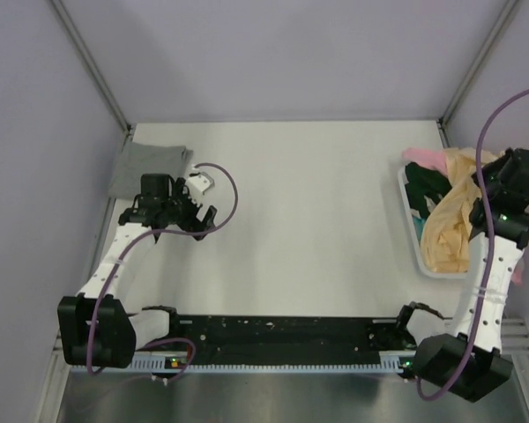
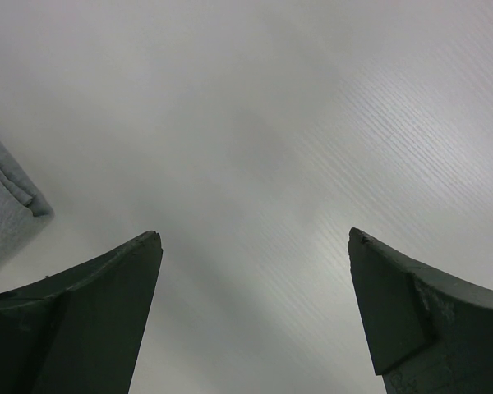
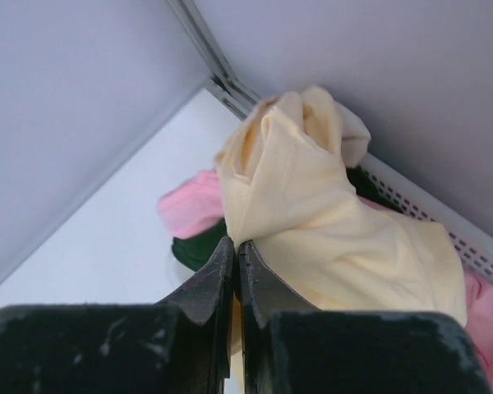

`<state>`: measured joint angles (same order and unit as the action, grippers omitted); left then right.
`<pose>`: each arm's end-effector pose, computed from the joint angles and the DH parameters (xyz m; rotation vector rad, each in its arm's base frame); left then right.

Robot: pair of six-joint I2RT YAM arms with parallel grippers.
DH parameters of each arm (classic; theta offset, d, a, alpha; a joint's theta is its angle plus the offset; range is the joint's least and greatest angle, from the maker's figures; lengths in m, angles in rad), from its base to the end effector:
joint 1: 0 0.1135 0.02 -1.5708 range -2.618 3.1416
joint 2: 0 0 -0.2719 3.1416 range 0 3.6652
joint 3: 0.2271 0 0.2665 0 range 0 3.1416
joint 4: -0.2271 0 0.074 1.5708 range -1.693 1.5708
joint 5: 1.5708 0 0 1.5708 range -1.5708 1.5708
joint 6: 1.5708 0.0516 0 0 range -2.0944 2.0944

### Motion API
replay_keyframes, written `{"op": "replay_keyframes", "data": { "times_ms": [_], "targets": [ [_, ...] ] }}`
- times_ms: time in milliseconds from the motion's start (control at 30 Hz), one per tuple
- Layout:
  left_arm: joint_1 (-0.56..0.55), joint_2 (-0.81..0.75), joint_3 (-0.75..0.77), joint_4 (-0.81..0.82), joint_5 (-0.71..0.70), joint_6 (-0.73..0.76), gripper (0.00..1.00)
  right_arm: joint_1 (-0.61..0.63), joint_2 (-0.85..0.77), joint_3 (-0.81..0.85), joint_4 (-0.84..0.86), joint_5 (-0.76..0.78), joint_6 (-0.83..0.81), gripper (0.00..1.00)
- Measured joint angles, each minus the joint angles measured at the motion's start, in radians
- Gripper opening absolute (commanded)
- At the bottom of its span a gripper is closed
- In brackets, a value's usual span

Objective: Fold and stack the t-shirts
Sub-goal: Grab crumpled tshirt from bin with the right arm, then move the tshirt to the center of the board

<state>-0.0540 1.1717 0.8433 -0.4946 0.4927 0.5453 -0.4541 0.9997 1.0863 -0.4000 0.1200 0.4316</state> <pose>0.2590 -0.0384 0.2495 0.8900 2.1168 -0.3393 0.2180 -0.1133 0.3859 0.8808 1.6653 -0.1285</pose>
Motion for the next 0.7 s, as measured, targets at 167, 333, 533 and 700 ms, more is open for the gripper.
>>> {"op": "replay_keyframes", "data": {
  "times_ms": [167, 333, 533, 700],
  "targets": [
    [0.000, 0.005, 0.000, 0.000, -0.004, 0.000, 0.99, 0.039, -0.064, 0.123, -0.019, -0.092, -0.029, 0.00],
    [0.002, 0.016, 0.000, 0.003, -0.027, -0.009, 0.99, 0.225, -0.046, 0.305, -0.018, -0.229, -0.072, 0.00],
    [0.027, 0.030, 0.000, 0.020, -0.072, -0.043, 0.99, 0.597, 0.097, 0.568, 0.023, -0.443, -0.099, 0.00],
    [0.056, 0.047, 0.000, 0.035, -0.105, -0.065, 0.99, 0.836, 0.218, 0.678, 0.074, -0.630, -0.115, 0.00]
  ]
}}
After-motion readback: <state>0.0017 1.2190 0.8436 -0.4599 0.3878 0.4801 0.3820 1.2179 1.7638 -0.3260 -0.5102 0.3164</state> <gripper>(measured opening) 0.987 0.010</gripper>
